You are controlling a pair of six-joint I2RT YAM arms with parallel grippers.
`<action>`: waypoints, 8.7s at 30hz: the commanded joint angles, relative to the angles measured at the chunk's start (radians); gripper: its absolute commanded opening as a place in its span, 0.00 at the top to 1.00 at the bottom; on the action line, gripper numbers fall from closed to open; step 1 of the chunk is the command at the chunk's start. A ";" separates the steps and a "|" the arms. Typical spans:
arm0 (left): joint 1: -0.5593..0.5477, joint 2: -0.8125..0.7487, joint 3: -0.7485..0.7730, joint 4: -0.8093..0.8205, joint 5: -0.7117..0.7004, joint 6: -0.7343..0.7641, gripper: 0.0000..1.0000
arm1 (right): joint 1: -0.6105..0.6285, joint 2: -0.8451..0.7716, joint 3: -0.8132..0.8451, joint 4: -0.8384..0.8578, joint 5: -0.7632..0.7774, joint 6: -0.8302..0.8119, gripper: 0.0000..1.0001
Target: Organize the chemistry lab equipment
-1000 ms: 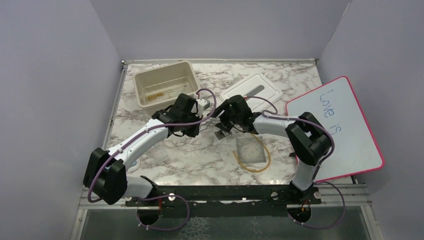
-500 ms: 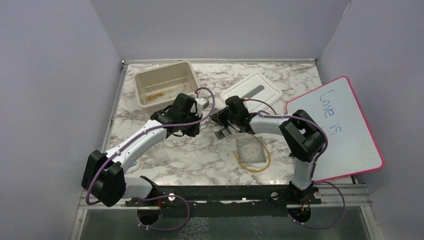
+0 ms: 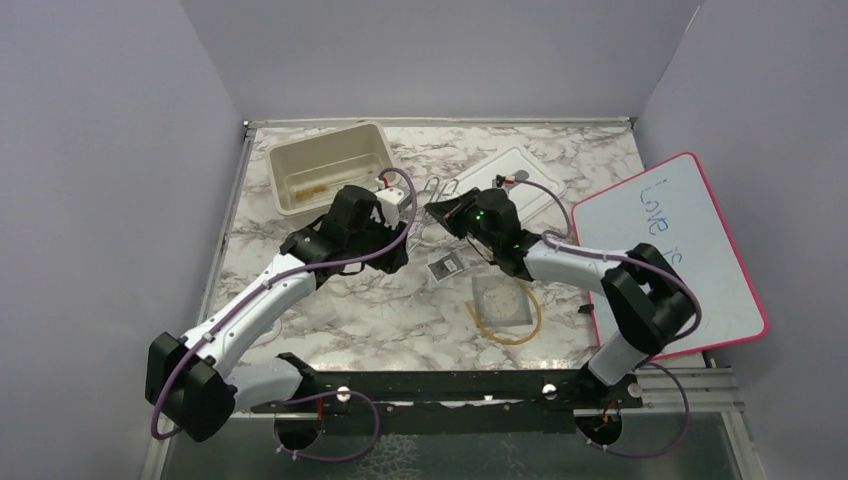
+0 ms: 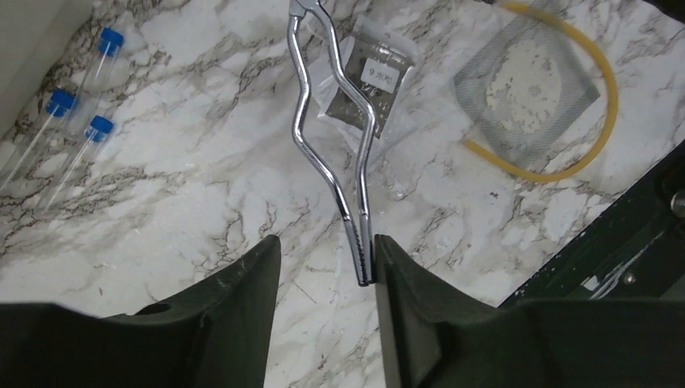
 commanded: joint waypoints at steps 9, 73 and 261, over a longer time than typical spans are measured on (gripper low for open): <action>0.002 -0.227 -0.017 0.374 0.103 -0.085 0.37 | 0.007 -0.285 -0.112 0.337 -0.078 -0.328 0.99; 0.428 0.352 0.579 -0.101 0.200 0.714 1.00 | 0.005 -0.714 -0.231 -0.107 0.010 -0.558 0.47; 0.545 0.276 0.311 0.047 -0.340 -0.177 1.00 | -0.240 -0.557 -0.247 -0.313 -0.480 -0.731 0.46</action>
